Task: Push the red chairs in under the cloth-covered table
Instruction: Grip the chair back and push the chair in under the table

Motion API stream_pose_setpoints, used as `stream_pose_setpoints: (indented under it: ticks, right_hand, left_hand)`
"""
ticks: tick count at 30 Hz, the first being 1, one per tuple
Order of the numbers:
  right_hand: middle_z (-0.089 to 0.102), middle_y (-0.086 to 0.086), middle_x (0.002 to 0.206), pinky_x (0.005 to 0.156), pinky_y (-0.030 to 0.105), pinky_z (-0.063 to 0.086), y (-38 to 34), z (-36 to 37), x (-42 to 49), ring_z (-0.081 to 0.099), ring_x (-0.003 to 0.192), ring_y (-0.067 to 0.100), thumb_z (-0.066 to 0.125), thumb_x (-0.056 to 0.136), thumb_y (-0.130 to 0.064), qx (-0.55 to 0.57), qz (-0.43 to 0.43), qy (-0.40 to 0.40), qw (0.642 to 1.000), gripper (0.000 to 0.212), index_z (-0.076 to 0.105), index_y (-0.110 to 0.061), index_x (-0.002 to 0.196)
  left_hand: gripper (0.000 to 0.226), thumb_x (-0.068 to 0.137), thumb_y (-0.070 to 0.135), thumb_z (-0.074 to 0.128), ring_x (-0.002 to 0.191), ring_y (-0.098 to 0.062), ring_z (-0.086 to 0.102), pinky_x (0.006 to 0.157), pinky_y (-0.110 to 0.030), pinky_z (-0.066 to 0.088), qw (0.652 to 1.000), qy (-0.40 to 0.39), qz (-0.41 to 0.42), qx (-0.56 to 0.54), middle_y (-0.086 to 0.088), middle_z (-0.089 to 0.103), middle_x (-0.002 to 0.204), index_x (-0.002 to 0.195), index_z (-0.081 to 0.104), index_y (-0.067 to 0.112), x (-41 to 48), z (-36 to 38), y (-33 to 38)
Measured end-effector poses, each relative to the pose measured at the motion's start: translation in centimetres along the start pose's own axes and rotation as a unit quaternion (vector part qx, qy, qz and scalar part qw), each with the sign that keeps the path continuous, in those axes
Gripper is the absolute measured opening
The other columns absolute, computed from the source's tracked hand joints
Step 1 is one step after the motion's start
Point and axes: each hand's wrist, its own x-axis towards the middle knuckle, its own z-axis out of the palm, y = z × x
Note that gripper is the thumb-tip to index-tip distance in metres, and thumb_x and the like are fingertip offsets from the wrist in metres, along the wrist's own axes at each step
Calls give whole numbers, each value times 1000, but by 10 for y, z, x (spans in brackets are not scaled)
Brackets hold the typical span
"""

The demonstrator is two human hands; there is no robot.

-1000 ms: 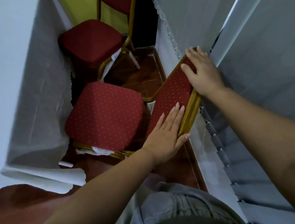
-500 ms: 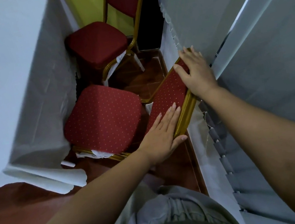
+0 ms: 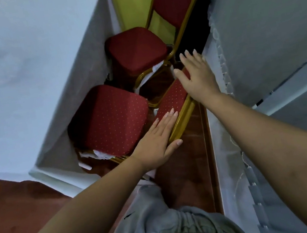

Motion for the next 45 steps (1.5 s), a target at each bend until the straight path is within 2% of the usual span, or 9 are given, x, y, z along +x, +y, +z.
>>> stream_pose_setpoints:
  ticks: [6, 16, 20, 25, 30, 35, 39, 43, 45]
  right_hand:
    - [23, 9, 158, 120, 41, 2, -21, 20, 50, 10, 148, 24, 29, 97, -53, 15, -38, -19, 999, 68, 29, -11, 150]
    - [27, 2, 158, 120, 36, 13, -17, 27, 102, 14, 147, 15, 32, 100, -46, 120, -89, -81, 985, 57, 35, -15, 148]
    - [29, 3, 157, 119, 36, 6, -11, 31, 127, 14, 148, 16, 28, 98, -49, 119, -96, -111, 982, 60, 39, -15, 147]
    - [30, 1, 156, 117, 33, 3, 5, 35, 144, 14, 147, 16, 23, 96, -54, 103, -141, -127, 976, 64, 39, -17, 146]
    - [32, 1, 156, 117, 34, 6, 25, 30, 157, 15, 147, 17, 23, 96, -55, 113, -175, -130, 969, 64, 40, -17, 145]
    - [33, 1, 155, 118, 36, 10, 41, 23, 160, 16, 147, 17, 24, 96, -53, 117, -204, -130, 963, 63, 41, -17, 145]
    - [34, 2, 154, 119, 38, 12, 43, 19, 159, 17, 147, 18, 27, 99, -50, 110, -225, -124, 960, 59, 41, -17, 145]
    - [35, 2, 154, 119, 39, 13, 35, 19, 161, 17, 147, 20, 29, 99, -51, 95, -238, -119, 959, 58, 42, -17, 145]
    - [34, 2, 154, 119, 40, 13, 29, 20, 161, 17, 147, 20, 28, 99, -52, 84, -243, -121, 959, 59, 40, -17, 146]
  left_hand:
    - [69, 102, 49, 29, 148, -5, -6, 120, -25, -5, 998, 27, -46, -20, 3, 0, 163, 155, -1, 18, 8, -24, -34]
    - [65, 101, 53, 21, 147, -2, 4, 120, -22, 0, 980, 113, -143, -81, 2, 14, 161, 154, 14, 18, 45, -38, -40]
    - [60, 102, 50, 21, 147, -6, 11, 121, -26, 6, 959, 150, -211, -114, 0, 20, 160, 154, 21, 20, 61, -34, -33]
    - [57, 101, 49, 22, 143, -2, 12, 115, -13, 3, 924, 207, -287, -143, 3, 22, 159, 153, 22, 27, 77, -23, -17]
    - [53, 101, 48, 24, 138, 5, 8, 112, -8, 4, 899, 244, -328, -160, 9, 23, 158, 152, 23, 32, 100, -10, 2]
    - [56, 101, 49, 20, 147, -4, 14, 120, -22, 10, 893, 262, -328, -161, 10, 24, 158, 153, 24, 27, 121, 6, 22]
    - [53, 103, 44, 23, 144, 4, 13, 118, -17, 7, 890, 276, -335, -139, 9, 26, 157, 152, 26, 24, 126, 9, 28]
    - [48, 104, 39, 26, 132, 26, -1, 112, -5, 2, 889, 281, -336, -136, 18, 20, 152, 151, 26, 27, 123, 4, 27]
    - [47, 104, 39, 26, 132, 26, -1, 111, -4, 2, 885, 286, -337, -144, 20, 19, 150, 151, 25, 31, 120, 0, 24]
